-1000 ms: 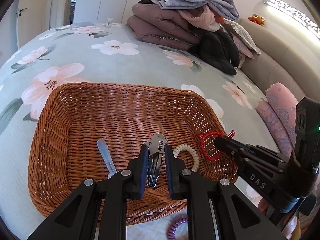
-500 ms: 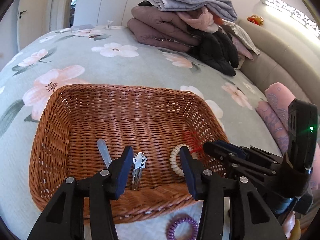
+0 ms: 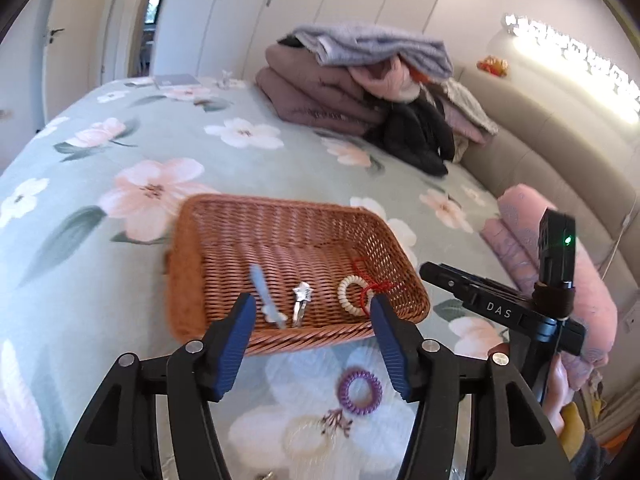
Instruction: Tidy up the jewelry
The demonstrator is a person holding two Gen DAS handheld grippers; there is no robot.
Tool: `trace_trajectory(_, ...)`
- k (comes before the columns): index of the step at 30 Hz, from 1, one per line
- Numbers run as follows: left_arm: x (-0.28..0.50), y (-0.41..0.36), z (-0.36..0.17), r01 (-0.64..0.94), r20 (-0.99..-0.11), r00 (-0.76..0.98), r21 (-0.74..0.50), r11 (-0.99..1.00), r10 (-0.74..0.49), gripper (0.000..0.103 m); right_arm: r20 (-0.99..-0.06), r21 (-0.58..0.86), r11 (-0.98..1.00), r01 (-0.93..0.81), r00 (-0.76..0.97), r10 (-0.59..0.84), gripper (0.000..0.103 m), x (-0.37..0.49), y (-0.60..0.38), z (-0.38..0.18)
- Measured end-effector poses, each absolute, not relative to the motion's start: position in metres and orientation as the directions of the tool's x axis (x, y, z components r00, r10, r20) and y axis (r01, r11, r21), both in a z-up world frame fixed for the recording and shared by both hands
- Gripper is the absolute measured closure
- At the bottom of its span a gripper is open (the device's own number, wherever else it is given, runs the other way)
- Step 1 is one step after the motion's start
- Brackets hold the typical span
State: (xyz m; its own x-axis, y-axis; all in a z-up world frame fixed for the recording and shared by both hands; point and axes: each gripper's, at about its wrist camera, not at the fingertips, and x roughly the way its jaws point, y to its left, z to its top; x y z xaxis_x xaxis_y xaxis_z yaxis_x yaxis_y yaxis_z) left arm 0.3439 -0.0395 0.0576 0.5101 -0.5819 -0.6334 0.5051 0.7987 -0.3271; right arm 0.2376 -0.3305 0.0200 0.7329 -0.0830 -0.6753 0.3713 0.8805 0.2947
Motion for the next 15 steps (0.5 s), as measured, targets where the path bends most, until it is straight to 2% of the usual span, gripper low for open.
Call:
trace_trajectory(1, 0.341, -0.03, 0.062, 0.499, -0.626, 0.518, -0.332, 0.8, -0.583, 0.042, -0.668, 0.303, 0.88, 0.365, 0.74, -0.077, 0.049, 0.234, -0.329, 0.023)
trace_trajectory(4, 0.33, -0.004, 0.074, 0.482, -0.606, 0.546, -0.339, 0.808, -0.579, 0.042, -0.65, 0.303, 0.887, 0.348, 0.757, -0.074, 0.043, 0.225, -0.32, 0.032)
trace_trajectory(15, 0.29, 0.027, 0.072, 0.476, -0.573, 0.552, -0.38, 0.793, -0.606, 0.042, -0.646, 0.289, 0.898, 0.331, 0.76, -0.072, 0.043, 0.207, -0.297, 0.039)
